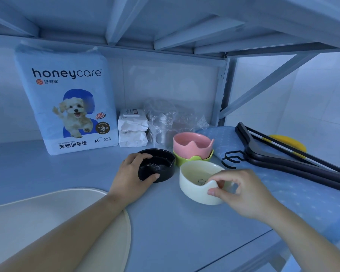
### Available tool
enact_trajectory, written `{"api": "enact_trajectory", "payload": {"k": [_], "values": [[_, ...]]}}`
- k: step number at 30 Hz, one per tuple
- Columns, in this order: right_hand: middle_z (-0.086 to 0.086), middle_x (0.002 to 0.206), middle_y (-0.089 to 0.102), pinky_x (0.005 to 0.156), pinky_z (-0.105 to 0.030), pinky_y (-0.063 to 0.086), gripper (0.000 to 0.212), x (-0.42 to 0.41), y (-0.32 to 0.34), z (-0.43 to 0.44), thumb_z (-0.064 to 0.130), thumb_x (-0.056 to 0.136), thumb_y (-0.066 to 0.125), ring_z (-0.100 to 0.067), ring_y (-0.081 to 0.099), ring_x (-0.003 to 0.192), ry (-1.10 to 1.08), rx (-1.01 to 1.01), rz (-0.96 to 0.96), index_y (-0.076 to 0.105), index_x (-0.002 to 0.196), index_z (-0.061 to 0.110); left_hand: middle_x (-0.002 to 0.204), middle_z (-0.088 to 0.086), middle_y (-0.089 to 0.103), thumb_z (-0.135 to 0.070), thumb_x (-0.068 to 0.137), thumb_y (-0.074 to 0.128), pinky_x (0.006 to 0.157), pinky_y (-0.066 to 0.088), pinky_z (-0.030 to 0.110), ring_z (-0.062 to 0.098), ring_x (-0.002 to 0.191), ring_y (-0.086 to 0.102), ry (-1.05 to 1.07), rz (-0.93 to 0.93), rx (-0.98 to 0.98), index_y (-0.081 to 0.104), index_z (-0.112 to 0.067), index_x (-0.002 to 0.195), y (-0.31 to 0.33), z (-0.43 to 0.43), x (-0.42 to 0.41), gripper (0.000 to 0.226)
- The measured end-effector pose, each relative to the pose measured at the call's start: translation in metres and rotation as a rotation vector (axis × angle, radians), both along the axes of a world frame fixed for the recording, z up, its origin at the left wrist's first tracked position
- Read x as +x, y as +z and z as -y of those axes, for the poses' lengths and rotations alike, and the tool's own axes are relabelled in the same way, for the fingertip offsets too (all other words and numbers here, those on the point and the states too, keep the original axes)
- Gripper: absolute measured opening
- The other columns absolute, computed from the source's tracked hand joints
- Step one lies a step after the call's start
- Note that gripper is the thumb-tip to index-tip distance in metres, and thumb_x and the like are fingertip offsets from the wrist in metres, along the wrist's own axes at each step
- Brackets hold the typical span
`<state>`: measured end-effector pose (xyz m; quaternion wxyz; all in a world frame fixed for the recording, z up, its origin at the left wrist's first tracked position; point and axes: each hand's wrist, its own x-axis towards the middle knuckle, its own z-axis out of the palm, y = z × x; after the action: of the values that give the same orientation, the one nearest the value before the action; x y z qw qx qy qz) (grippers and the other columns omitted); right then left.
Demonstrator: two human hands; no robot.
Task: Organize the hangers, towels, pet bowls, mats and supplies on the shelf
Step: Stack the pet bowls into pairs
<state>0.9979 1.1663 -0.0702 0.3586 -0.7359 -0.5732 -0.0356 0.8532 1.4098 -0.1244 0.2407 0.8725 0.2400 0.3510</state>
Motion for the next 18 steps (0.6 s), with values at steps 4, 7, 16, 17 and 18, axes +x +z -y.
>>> {"api": "enact_trajectory", "payload": {"k": [4,7,16,17,18], "values": [[0.012,0.073,0.07,0.062,-0.014,0.044,0.011,-0.004,0.029,-0.002,0.019,0.072,0.079,-0.002,0.061,0.069,0.018,0.156,-0.034,0.074,0.078,0.027,0.122,-0.011,0.045,-0.05,0.075,0.066,0.097,0.036,0.023,0.011,0.116,0.045,-0.01,0.022,-0.038,0.05,-0.03,0.123,0.003,0.0,0.002,0.055],[0.013,0.079,0.071,0.067,-0.018,0.045,0.019,-0.004,0.056,-0.01,0.019,0.073,0.078,0.001,0.061,0.072,0.034,0.23,-0.068,0.07,0.078,0.036,0.125,-0.008,0.045,-0.041,0.084,0.062,0.095,0.034,0.02,0.008,0.115,0.045,0.003,0.084,-0.116,0.051,-0.026,0.125,0.016,-0.004,0.0,0.045],[-0.005,0.081,0.069,0.049,-0.003,0.036,0.009,-0.012,0.079,-0.072,0.008,0.078,0.074,0.008,0.055,0.05,0.13,0.167,-0.067,0.074,0.086,0.012,0.128,-0.013,0.052,-0.037,0.09,0.053,0.075,0.036,-0.002,-0.003,0.116,0.047,-0.071,0.256,-0.211,0.053,-0.03,0.123,0.068,-0.016,-0.017,0.034],[-0.003,0.08,0.068,0.05,-0.003,0.035,0.01,-0.013,0.077,-0.08,0.009,0.078,0.074,0.009,0.054,0.05,0.13,0.157,-0.044,0.074,0.088,0.01,0.129,-0.013,0.052,-0.039,0.088,0.053,0.078,0.037,0.002,-0.002,0.117,0.048,-0.09,0.267,-0.218,0.053,-0.031,0.124,0.07,-0.016,-0.018,0.036],[0.001,0.078,0.067,0.052,-0.003,0.034,0.01,-0.014,0.074,-0.086,0.012,0.078,0.074,0.01,0.054,0.051,0.128,0.146,-0.021,0.074,0.088,0.01,0.129,-0.013,0.052,-0.042,0.086,0.053,0.08,0.038,0.005,-0.001,0.117,0.049,-0.112,0.273,-0.229,0.052,-0.032,0.125,0.071,-0.014,-0.018,0.04]]}}
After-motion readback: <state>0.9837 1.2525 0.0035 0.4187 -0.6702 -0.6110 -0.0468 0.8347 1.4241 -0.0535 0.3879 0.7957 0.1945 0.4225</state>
